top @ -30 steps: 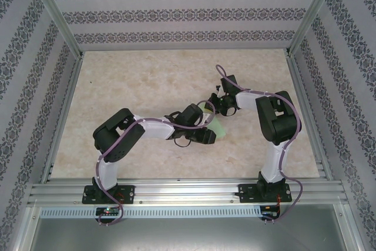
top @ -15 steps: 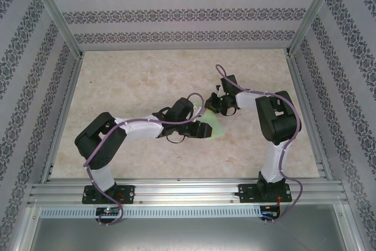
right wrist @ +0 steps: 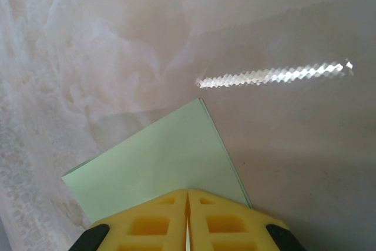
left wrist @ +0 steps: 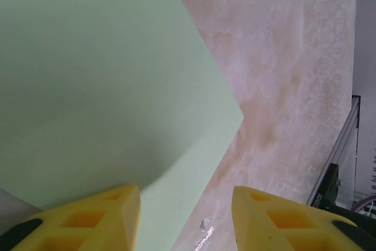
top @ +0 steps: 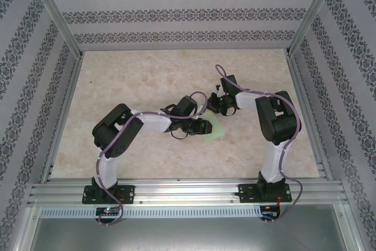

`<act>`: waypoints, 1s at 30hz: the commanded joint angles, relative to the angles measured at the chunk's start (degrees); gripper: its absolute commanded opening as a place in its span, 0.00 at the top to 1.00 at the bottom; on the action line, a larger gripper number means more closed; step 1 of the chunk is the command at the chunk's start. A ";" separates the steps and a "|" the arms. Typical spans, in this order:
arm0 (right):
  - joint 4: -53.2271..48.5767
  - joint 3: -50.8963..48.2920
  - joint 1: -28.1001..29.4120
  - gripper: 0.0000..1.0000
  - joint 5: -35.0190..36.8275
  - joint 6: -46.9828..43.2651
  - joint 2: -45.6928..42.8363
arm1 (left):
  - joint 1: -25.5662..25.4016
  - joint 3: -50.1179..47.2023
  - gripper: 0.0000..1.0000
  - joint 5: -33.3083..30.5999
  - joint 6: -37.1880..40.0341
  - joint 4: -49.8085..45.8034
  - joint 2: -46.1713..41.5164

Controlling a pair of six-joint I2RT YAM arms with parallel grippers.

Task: Fold a paper plane with a square sheet of paper (fold left side to right side)
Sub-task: Hold the square sheet of paper at the center of the table.

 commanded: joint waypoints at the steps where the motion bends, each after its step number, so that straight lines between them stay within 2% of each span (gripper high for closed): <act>1: -1.44 0.15 0.73 0.89 2.27 -0.62 -1.00 | 0.08 0.40 0.54 -1.91 0.48 -1.27 1.13; 5: -4.10 2.65 0.45 0.83 2.43 -1.66 -3.95 | -0.01 -1.63 0.55 -2.25 -0.19 -0.55 2.54; 12: -9.73 4.78 -1.92 0.65 3.72 -4.57 -13.39 | -0.17 -5.10 0.56 -2.33 -2.51 3.15 3.16; 14: -11.05 2.70 -2.69 0.65 4.31 -5.31 -17.16 | -0.27 -4.95 0.56 -2.33 -2.51 2.92 3.08; 17: -11.63 -4.50 -2.94 0.79 4.07 -4.69 -23.89 | -0.44 -4.33 0.56 -2.40 -2.48 2.33 2.85; 19: -11.03 -10.07 -2.69 0.84 3.85 -3.20 -27.97 | -0.53 -3.87 0.56 -2.41 -2.44 1.96 2.77; 24: -8.58 -24.29 -0.84 0.88 4.24 0.98 -38.61 | -0.97 -2.68 0.56 -2.64 -2.37 0.87 2.78; 30: -6.03 -31.18 1.21 0.92 3.29 3.70 -40.47 | -1.46 -1.62 0.56 -3.28 -1.64 -0.82 3.03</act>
